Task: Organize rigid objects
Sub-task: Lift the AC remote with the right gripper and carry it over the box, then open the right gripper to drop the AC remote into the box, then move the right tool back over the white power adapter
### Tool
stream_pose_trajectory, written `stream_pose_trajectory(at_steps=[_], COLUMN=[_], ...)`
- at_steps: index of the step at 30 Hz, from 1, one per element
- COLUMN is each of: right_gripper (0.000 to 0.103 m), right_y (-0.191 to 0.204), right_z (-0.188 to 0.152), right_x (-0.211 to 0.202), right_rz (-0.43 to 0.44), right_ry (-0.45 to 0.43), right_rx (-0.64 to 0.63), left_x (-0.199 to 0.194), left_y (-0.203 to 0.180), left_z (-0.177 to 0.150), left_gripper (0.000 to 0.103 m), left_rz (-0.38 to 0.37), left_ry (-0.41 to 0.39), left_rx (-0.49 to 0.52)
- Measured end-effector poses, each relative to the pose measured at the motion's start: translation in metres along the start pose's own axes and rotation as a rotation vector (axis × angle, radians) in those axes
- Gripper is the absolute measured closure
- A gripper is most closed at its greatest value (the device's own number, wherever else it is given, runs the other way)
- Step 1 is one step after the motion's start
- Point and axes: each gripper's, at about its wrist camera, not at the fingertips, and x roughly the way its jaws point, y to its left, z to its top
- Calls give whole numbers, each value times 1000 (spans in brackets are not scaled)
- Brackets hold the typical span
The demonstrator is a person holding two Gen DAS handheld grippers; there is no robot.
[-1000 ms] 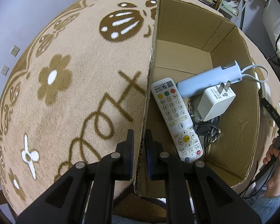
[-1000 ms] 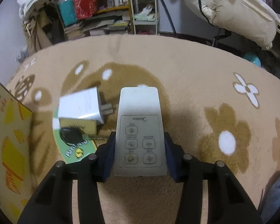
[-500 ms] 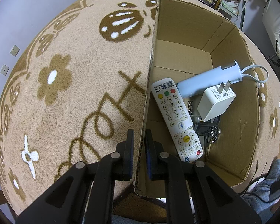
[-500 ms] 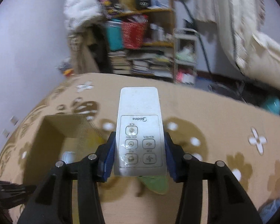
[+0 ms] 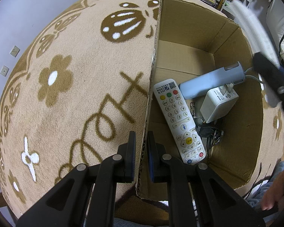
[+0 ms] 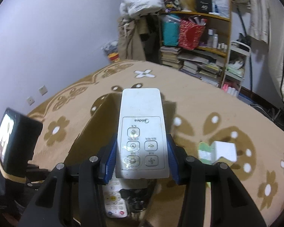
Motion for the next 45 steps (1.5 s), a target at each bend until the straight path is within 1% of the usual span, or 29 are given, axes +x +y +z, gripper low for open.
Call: stream_pose_trajectory(at_steps=[3, 12, 16, 19, 24, 26, 30, 31, 34, 36, 38, 41, 45], right_gripper=[52, 52, 52, 52, 52, 51, 50, 48, 33, 27, 18, 9, 1], right_y=[3, 2, 4, 8, 13, 13, 3, 0, -10, -17, -25, -38, -63], right_z=[-6, -8, -7, -8, -7, -6, 0, 2, 7, 10, 14, 17, 22], right_x=[6, 12, 14, 15, 11, 9, 1, -1, -11, -16, -20, -22, -22], right_rz=[8, -4, 23, 19, 12, -4, -14, -17, -23, -32, -47, -81, -165], right_ry=[24, 34, 40, 46, 38, 27, 10, 4, -27, -45, -54, -55, -48], right_rx=[-25, -34, -45, -66, -79, -77, -40, -26, 11, 33, 55, 74, 96], left_x=[0, 1, 1, 1, 1, 1, 1, 1, 1, 1, 1, 1, 1], left_y=[0, 0, 1, 1, 1, 1, 2, 2, 2, 2, 2, 3, 3], left_z=[0, 0, 1, 1, 1, 1, 1, 1, 1, 1, 1, 1, 0], left_gripper=[92, 92, 92, 92, 92, 92, 91, 91, 91, 91, 91, 91, 91], left_rz=[-2, -6, -10, -11, -15, -15, -14, -14, -14, -14, -14, -13, -13], left_ry=[0, 1, 1, 1, 1, 0, -2, -1, -1, -1, -1, -1, -1], left_rx=[-1, -4, -7, -7, -10, -9, -11, -11, -11, -11, -11, -10, -9])
